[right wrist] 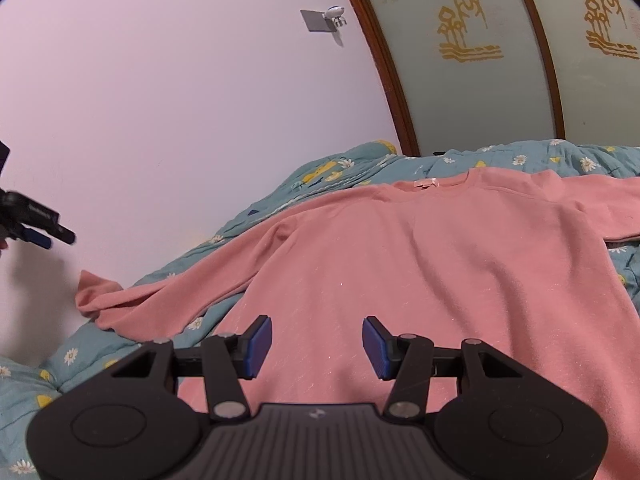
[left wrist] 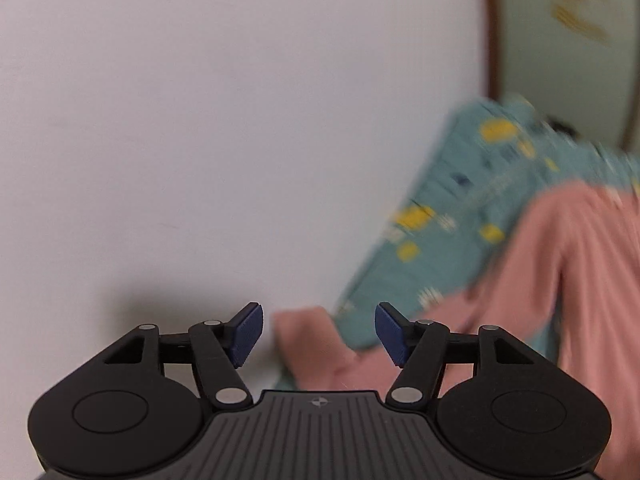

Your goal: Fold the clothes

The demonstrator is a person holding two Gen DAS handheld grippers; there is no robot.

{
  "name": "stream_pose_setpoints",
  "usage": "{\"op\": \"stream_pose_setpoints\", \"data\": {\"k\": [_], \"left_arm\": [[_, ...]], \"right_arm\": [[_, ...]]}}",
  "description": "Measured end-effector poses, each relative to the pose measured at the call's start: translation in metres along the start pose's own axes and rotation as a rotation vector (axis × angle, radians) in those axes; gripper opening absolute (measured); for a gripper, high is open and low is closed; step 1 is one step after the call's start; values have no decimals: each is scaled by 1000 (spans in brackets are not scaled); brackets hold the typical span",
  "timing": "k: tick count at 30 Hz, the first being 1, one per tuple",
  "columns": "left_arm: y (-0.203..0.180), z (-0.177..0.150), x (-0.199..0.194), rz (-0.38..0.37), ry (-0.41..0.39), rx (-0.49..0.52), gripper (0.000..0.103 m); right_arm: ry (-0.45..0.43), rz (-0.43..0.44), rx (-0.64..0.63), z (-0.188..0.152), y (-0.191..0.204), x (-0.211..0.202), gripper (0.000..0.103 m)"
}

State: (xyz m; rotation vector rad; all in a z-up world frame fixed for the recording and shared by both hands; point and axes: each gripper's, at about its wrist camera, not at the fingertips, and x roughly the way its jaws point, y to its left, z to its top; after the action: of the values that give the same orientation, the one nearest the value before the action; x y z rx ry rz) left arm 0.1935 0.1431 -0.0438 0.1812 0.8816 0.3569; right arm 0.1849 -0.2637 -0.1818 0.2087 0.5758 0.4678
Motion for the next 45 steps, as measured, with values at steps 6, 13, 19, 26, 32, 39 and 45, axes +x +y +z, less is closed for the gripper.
{"op": "stream_pose_setpoints", "data": {"k": [6,13,19,26,32,39,45], "left_arm": [[-45,-43,10,-29,-77,514,62],[-47,-64,39,-86,-97,646,62],[-53,-68,60,-103,-110,680,62],[-83,-56,99,2,-14,743,3],[-47,3,59,39,-131,396,3],[-3,54,50,59,-9,136,3],[5,72,58,39,-8,-1,4]], "right_arm": [[20,2,-11,-2,0,2,49],[56,7,-45,-5,4,9,49],[83,10,-55,-8,6,14,49],[116,6,-65,-11,5,20,49],[128,5,-82,-13,5,21,49],[119,9,-83,-14,8,18,49],[121,8,-85,-14,8,20,49]]}}
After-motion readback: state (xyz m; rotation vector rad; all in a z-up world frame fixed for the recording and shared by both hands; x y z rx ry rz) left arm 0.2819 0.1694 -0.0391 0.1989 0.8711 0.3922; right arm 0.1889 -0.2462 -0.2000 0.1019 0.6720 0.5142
